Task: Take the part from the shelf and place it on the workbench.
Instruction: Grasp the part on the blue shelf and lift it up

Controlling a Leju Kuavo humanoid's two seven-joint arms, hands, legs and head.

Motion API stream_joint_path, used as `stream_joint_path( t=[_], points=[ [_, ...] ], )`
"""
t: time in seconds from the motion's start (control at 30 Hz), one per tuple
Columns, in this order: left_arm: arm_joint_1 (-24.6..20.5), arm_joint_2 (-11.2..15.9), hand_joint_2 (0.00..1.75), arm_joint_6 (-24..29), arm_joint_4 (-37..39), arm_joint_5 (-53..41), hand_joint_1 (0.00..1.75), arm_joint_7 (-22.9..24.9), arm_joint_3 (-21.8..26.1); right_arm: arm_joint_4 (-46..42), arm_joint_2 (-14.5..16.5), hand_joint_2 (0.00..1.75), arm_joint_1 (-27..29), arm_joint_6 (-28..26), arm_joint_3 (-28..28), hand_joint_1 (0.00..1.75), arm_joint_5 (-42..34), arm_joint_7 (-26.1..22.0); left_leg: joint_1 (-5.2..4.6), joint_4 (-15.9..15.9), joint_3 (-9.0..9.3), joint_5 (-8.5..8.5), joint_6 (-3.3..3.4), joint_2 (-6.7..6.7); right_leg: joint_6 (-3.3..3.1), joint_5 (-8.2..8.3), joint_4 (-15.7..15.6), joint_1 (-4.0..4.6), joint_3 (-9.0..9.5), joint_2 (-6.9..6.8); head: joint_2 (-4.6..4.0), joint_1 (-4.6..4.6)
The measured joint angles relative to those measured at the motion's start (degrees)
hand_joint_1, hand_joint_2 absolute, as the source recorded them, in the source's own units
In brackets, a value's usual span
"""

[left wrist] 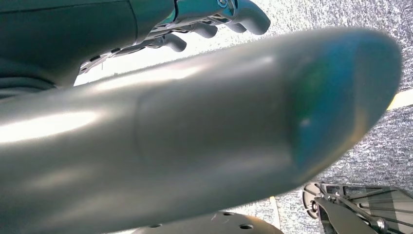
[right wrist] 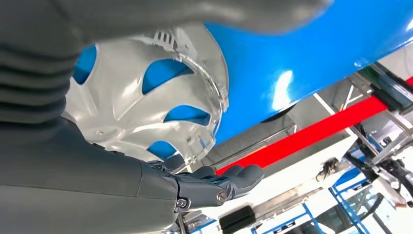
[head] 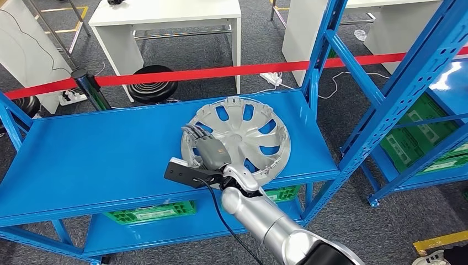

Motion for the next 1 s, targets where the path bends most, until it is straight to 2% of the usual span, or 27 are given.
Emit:
stream_joint_path(
  t=[0.2, 0.33, 0.63, 0.77, 1.0],
  points=[
    [0.0, 0.0, 0.00, 0.0, 0.0, 0.1, 0.00, 0.0, 0.0, 0.7, 0.4, 1.75, 0.0, -0.1, 0.4, 0.00, -0.1, -0.1, 0.00, 0.0, 0.00, 0.00, 0.00, 0.00, 0.00, 0.00, 0.0, 0.00, 0.00, 0.00, 0.00, 0.00],
    [0.0, 0.0, 0.00, 0.0, 0.0, 0.2, 0.00, 0.0, 0.0, 1.4, 1.1, 0.00, 0.3, 0.0, 0.4, 0.00, -0.4, -0.5, 0.00, 0.0, 0.01, 0.00, 0.00, 0.00, 0.00, 0.00, 0.0, 0.01, 0.00, 0.01, 0.00, -0.01],
    [0.0, 0.0, 0.00, 0.0, 0.0, 0.6, 0.00, -0.4, 0.0, 2.7, 2.4, 0.00, 0.9, -0.4, 0.9, 0.00, 1.1, 0.6, 0.00, 0.0, 0.00, 0.00, 0.00, 0.01, 0.00, 0.00, 0.0, 0.00, 0.00, 0.00, 0.00, 0.00],
    [0.0, 0.0, 0.00, 0.0, 0.0, 1.0, 0.00, -0.5, 0.0, 3.2, 2.5, 1.75, 0.8, -1.5, 2.3, 0.00, 3.9, 3.3, 0.00, 0.0, 0.01, 0.00, 0.00, 0.01, 0.00, 0.00, 0.0, 0.00, 0.01, 0.01, 0.00, 0.00],
    [0.1, 0.0, 0.00, 0.0, 0.0, 1.0, 0.00, -0.3, 0.0, 3.2, 3.0, 1.75, 0.8, -1.6, 3.4, 0.00, 4.4, 3.9, 0.00, 0.0, 0.01, 0.00, 0.00, 0.01, 0.00, 0.00, 0.0, 0.01, 0.01, 0.00, 0.00, -0.01]
  ],
)
